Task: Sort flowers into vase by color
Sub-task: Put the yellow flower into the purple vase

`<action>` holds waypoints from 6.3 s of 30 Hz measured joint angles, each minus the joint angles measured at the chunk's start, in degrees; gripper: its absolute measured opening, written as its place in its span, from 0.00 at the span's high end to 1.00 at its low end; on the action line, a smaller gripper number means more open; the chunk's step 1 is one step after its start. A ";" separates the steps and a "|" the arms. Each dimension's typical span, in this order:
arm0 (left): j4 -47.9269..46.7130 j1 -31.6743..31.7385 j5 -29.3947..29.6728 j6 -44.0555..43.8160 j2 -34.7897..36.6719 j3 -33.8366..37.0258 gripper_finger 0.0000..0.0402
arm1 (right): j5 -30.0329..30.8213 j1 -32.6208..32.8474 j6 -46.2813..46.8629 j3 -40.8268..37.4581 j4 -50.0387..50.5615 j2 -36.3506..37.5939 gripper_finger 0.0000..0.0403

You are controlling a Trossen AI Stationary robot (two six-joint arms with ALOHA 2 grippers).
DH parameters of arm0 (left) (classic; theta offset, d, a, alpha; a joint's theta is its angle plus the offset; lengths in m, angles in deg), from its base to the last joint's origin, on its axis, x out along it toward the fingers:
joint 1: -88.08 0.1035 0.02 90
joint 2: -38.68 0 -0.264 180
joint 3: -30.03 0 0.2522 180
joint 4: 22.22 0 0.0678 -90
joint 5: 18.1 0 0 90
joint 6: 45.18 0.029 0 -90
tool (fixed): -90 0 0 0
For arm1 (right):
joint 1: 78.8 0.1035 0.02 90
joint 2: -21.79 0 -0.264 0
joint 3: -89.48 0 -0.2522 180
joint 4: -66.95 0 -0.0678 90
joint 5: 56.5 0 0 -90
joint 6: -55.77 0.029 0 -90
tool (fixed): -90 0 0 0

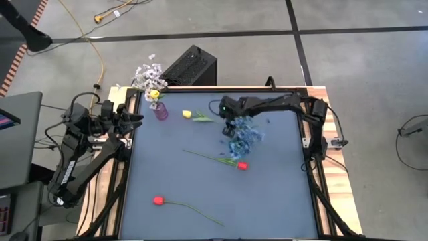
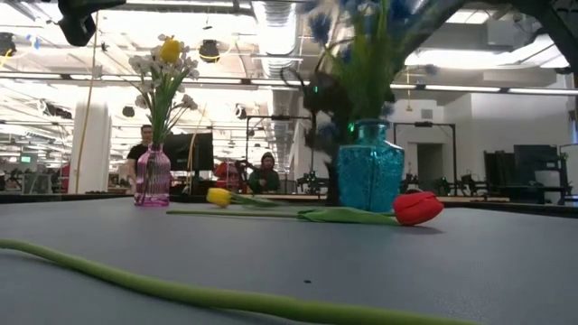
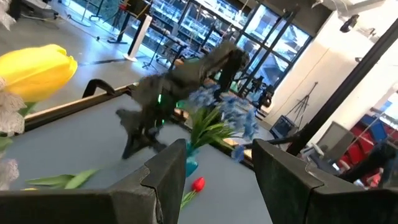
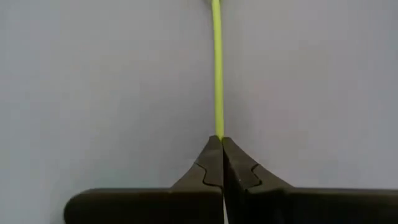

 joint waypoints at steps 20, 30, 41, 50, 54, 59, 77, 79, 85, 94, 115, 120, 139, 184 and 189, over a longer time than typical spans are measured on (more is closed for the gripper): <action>-10.64 -3.66 0.57 18.50 -11.52 0.00 0.57 | 1.64 -8.04 -4.23 17.67 10.67 11.03 0.96; -3.47 -25.08 14.65 16.15 -20.77 0.00 0.57 | 1.55 -8.42 -3.97 24.53 8.24 16.67 0.96; 38.42 -46.35 40.53 12.52 -33.67 0.02 0.57 | -9.69 -1.17 2.35 25.16 -9.84 21.36 0.96; 52.75 -46.86 46.10 11.05 -40.43 0.00 0.57 | -10.45 7.77 3.02 25.08 -17.17 16.52 0.96; 56.96 -46.86 46.11 11.06 -40.92 0.00 0.57 | -10.43 10.01 3.02 25.12 -19.33 14.63 0.96; 58.25 -46.87 49.41 11.87 -39.88 0.00 0.57 | -10.74 11.03 3.37 25.05 -19.80 13.36 0.96; 60.00 -46.84 49.84 14.53 -39.36 0.00 0.57 | -11.48 11.50 5.03 25.14 -22.65 12.88 0.96; 61.43 -46.84 49.00 14.53 -39.34 0.00 0.59 | -10.94 11.52 5.03 25.14 -22.57 12.88 0.96; 64.97 -46.86 48.30 14.51 -39.30 0.00 0.75 | -10.28 11.49 4.98 25.14 -22.63 12.88 0.96; 65.12 -46.84 49.00 14.14 -39.32 0.00 0.99 | -10.27 11.30 4.88 25.14 -23.36 12.88 0.95; 4.23 -46.97 51.98 15.76 -35.70 -21.95 1.00 | -10.06 8.06 7.58 25.12 -19.16 14.17 0.27; -7.81 -48.22 59.77 13.41 -31.65 -26.47 1.00 | -10.12 7.39 7.58 25.12 -17.29 14.12 0.27; -20.33 -48.22 90.76 -1.61 -17.42 -10.35 1.00 | -10.10 7.06 7.49 25.12 -16.71 14.10 0.26; -6.87 -27.35 87.50 11.19 -25.77 -8.66 1.00 | -10.25 7.07 8.94 25.12 -14.35 14.01 0.26; -6.71 -26.99 85.59 11.21 -27.20 -8.66 1.00 | -10.25 7.06 8.94 25.12 -14.37 14.01 0.26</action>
